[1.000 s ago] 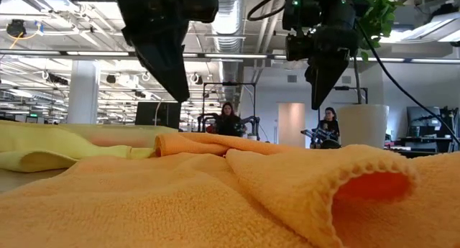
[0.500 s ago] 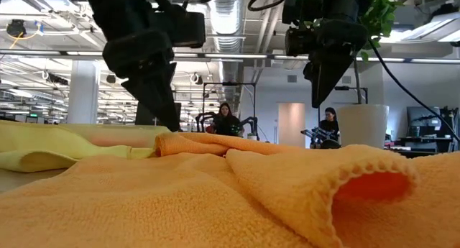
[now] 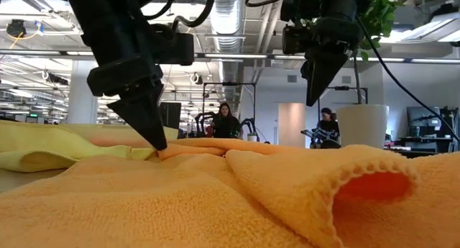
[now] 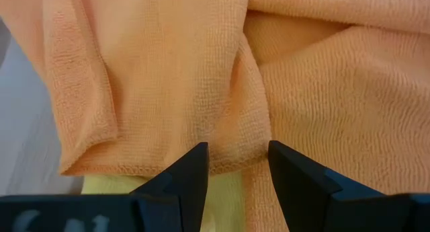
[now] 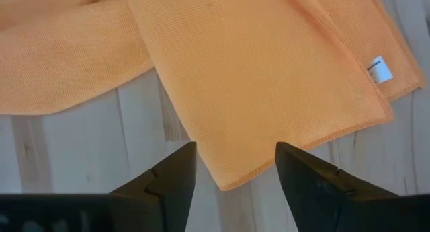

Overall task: Fold microfiber towels
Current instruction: Fold the right orange microfiber cloth

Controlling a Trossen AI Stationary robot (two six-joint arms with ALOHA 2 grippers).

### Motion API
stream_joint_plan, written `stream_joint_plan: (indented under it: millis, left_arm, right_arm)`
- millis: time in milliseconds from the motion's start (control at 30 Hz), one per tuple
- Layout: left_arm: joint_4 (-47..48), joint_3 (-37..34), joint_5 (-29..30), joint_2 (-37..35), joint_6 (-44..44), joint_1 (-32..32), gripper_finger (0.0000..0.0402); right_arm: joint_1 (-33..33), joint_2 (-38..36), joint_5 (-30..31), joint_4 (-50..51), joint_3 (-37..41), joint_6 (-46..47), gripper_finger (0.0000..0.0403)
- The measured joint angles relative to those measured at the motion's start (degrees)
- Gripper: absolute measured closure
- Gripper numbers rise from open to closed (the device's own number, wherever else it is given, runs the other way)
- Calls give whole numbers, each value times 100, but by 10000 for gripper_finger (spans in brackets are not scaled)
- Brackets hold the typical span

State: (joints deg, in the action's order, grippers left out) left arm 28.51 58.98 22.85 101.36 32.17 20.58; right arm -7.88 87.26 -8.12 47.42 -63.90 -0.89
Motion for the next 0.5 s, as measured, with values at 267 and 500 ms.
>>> stream_joint_plan:
  millis: [267, 500]
  left_arm:
    - [-58, 9, 59, 109, 52, -2, 253]
    - [-248, 83, -152, 531, 298, -3, 254]
  right_arm:
    - [0, 0, 38, -69, 1, -6, 178]
    - [0, 2, 46, -151, 4, -2, 178]
